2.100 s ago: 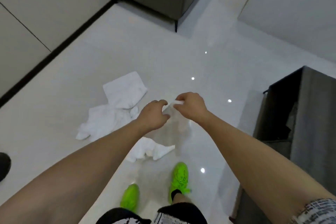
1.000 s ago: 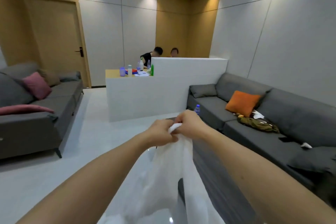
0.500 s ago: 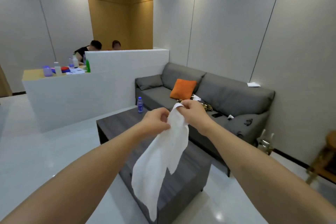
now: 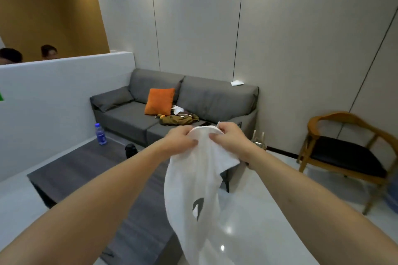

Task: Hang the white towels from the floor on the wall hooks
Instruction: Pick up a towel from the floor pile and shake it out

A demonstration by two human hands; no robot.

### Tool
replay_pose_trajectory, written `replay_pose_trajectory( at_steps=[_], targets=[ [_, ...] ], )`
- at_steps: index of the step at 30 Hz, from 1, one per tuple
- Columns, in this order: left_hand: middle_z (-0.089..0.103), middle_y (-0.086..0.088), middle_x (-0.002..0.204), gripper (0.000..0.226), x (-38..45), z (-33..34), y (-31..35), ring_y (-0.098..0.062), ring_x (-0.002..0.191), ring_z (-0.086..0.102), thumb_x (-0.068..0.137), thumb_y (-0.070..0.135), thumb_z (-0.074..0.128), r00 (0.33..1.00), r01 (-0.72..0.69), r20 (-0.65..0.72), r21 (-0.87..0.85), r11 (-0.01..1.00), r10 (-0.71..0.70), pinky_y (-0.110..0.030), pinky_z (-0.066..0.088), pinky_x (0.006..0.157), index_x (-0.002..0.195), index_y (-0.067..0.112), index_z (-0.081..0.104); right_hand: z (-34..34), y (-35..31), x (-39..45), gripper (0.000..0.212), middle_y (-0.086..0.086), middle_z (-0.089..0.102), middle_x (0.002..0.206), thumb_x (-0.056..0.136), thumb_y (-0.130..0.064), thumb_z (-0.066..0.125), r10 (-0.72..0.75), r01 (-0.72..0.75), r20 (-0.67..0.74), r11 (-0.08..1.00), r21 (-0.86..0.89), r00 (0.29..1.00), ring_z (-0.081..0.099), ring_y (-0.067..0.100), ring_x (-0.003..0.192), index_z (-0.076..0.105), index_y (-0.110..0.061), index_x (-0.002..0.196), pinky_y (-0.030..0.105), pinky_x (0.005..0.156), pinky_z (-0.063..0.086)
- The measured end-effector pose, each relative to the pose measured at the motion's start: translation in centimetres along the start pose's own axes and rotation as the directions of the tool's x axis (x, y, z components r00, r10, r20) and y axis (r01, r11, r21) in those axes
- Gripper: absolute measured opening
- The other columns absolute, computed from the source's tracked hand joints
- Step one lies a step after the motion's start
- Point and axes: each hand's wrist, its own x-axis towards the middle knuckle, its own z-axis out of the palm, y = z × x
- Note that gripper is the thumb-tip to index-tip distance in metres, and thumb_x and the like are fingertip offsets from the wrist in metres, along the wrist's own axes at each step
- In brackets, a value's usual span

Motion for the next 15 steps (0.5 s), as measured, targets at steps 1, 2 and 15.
replay_pose_trajectory(
  at_steps=[1, 2, 15],
  targets=[
    [0.069, 0.004, 0.102, 0.031, 1.6, 0.9, 0.4, -0.014, 0.096, 0.066, 0.084, 0.015, 0.064, 0.994, -0.020, 0.104, -0.050, 0.999, 0.025, -0.038, 0.057, 0.084, 0.111, 0.029, 0.066, -0.3, 0.4, 1.3, 0.018, 0.001, 0.062, 0.073, 0.084, -0.029, 0.070, 0.033, -0.028, -0.057, 0.996, 0.086, 0.998, 0.057, 0.014, 0.069, 0.066, -0.013, 0.077, 0.030, 0.060, 0.046],
    [0.070, 0.002, 0.105, 0.037, 3.3, 1.7, 0.9, -0.014, 0.098, 0.067, 0.082, 0.010, 0.066, 0.982, -0.032, 0.182, -0.124, 0.992, 0.055, -0.039, 0.058, 0.085, 0.115, 0.027, 0.064, -0.7, 0.8, 2.8, 0.019, 0.002, 0.064, 0.072, 0.082, -0.027, 0.074, 0.071, -0.059, -0.081, 0.987, 0.149, 0.994, 0.059, 0.013, 0.067, 0.068, -0.009, 0.080, 0.031, 0.060, 0.049],
    [0.073, 0.001, 0.087, 0.015, 23.0, 2.1, -0.5, -0.019, 0.088, 0.068, 0.086, 0.034, 0.060, 0.996, 0.005, -0.085, -0.329, 0.944, -0.035, -0.040, 0.057, 0.079, 0.084, 0.028, 0.074, -3.2, 7.6, 19.5, 0.022, 0.009, 0.071, 0.083, 0.078, -0.023, 0.081, 0.151, -0.158, 0.047, 0.958, 0.240, 0.987, 0.067, 0.021, 0.077, 0.072, -0.007, 0.089, 0.038, 0.068, 0.057]
  ],
)
